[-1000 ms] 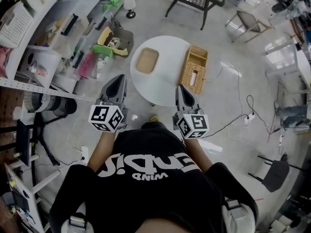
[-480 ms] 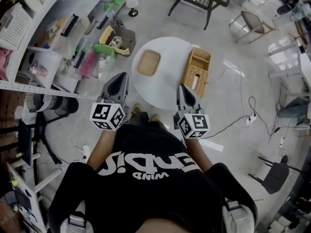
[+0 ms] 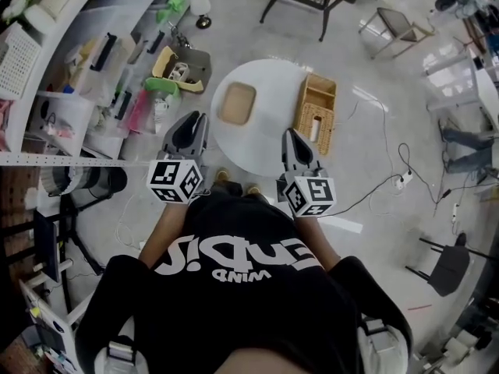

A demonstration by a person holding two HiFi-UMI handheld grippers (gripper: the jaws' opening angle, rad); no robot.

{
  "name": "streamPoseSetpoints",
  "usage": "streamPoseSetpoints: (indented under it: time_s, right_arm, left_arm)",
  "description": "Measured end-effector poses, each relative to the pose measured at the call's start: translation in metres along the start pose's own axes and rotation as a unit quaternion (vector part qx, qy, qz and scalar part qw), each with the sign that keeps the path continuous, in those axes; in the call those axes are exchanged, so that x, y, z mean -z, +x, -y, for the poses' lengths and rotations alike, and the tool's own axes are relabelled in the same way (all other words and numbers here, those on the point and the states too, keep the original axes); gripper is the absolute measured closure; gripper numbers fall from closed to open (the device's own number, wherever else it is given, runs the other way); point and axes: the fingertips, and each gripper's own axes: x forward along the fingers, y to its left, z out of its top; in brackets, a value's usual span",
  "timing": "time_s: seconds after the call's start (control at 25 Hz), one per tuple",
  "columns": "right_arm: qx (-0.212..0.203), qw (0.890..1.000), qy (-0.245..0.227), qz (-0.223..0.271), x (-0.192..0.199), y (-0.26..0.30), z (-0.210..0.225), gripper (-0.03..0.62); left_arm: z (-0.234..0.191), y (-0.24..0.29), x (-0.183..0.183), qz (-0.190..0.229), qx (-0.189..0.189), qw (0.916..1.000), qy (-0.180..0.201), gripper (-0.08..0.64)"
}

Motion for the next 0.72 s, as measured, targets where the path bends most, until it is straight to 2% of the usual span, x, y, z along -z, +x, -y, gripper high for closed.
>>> streamPoseSetpoints:
  time_s: [0.28,0.56,0.72]
  right_arm:
    - [0.016,1.000,-0.002,0.004,-0.004,0.006,0.012,0.595]
    - [0.028,1.000,0.001,-0.001,-0.002,0.008,0.022,0.595]
    - [0.033,0.999,0.002,-0.004,-0.001,0.011,0.025,0.595]
  left_arm:
    - [-0.007,0.023,0.012,-0.009,0.011,0.9998,-0.015,0.409]
    - [-0.015,0.048,0.026,-0.020,0.010,0.9995,-0.021,0.220]
    - [-0.024,0.065,0.045,-0.045,0.012,0.9982,-0.038,0.212]
